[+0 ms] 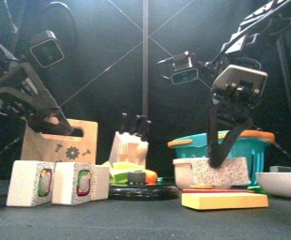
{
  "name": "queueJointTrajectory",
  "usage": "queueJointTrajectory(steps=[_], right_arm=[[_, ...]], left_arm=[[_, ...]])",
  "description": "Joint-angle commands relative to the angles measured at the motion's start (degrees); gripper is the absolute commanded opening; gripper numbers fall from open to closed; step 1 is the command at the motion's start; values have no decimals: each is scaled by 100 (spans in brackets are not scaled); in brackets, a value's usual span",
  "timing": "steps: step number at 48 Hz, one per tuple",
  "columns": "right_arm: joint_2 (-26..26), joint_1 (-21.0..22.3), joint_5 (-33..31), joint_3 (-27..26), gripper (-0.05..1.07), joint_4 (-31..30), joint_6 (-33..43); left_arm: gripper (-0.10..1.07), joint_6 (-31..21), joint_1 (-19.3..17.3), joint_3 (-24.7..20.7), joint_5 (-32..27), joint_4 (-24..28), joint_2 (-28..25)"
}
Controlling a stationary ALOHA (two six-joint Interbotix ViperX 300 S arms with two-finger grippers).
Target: Place rice ont able
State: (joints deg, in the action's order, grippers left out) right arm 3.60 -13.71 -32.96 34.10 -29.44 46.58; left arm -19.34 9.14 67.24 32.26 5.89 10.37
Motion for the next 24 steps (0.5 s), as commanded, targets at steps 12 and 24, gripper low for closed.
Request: queueJointTrajectory(steps=[12, 24], right_arm=[[-79, -255, -88, -246, 55, -70, 18], [211, -229, -387, -325, 55, -299, 35]], left_arm=[[87, 9, -18, -105, 26, -9, -79], [87, 18, -9, -114, 26, -9, -79]])
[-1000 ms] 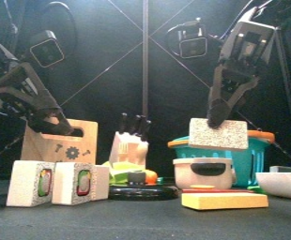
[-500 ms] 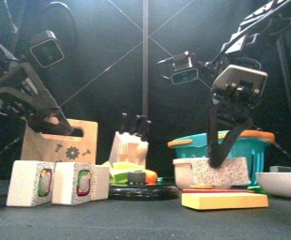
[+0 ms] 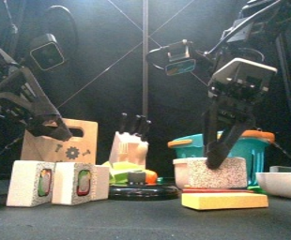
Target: Place rice ont able
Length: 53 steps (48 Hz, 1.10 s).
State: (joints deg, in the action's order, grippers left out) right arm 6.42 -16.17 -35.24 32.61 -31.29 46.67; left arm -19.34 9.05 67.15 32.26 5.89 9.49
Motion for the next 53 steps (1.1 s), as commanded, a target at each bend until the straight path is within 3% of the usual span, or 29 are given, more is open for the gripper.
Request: queueJointTrajectory(steps=[1, 11, 27, 41, 53], right_arm=[[-70, 18, -202, -185, 55, -149, 26], [132, 123, -527, -466, 55, -650, 35], [668, 35, -1274, -844, 57, -879, 35], [580, -26, -721, -791, 83, -580, 18], [255, -97, -545, -580, 88, -431, 18]], left_arm=[[87, 18, 0, -105, 26, -9, 9], [87, 9, -9, -79, 18, -9, 9], [87, 9, 0, -62, 26, -9, 9], [87, 0, -9, -70, 26, -9, 9], [87, 0, 0, -79, 26, 0, 18]])
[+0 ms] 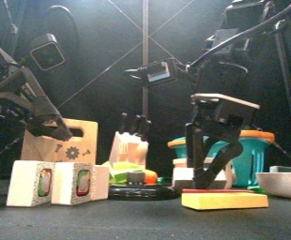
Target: Place rice ont able
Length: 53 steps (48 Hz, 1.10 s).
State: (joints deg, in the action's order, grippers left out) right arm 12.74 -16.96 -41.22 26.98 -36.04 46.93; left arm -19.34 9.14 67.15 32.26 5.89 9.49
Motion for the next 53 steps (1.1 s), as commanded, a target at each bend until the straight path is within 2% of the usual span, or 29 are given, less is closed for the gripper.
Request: queueJointTrajectory(steps=[1, 9, 19, 28, 53], right_arm=[[-439, -26, 79, 0, 88, 70, -9], [-826, -18, 246, 132, 88, 44, -9], [-1055, 70, 325, 132, 88, -123, 0], [-1345, 308, 571, 193, 88, -26, 0], [-2136, 475, 1160, 721, 88, 325, 0]], left_arm=[[87, 0, -9, -79, 26, -9, 18], [87, 9, -18, -79, 26, -9, 9], [87, 18, -18, -79, 26, -9, 18], [87, 9, -105, -97, 26, -9, 35], [87, 18, -35, -158, 26, -132, -44]])
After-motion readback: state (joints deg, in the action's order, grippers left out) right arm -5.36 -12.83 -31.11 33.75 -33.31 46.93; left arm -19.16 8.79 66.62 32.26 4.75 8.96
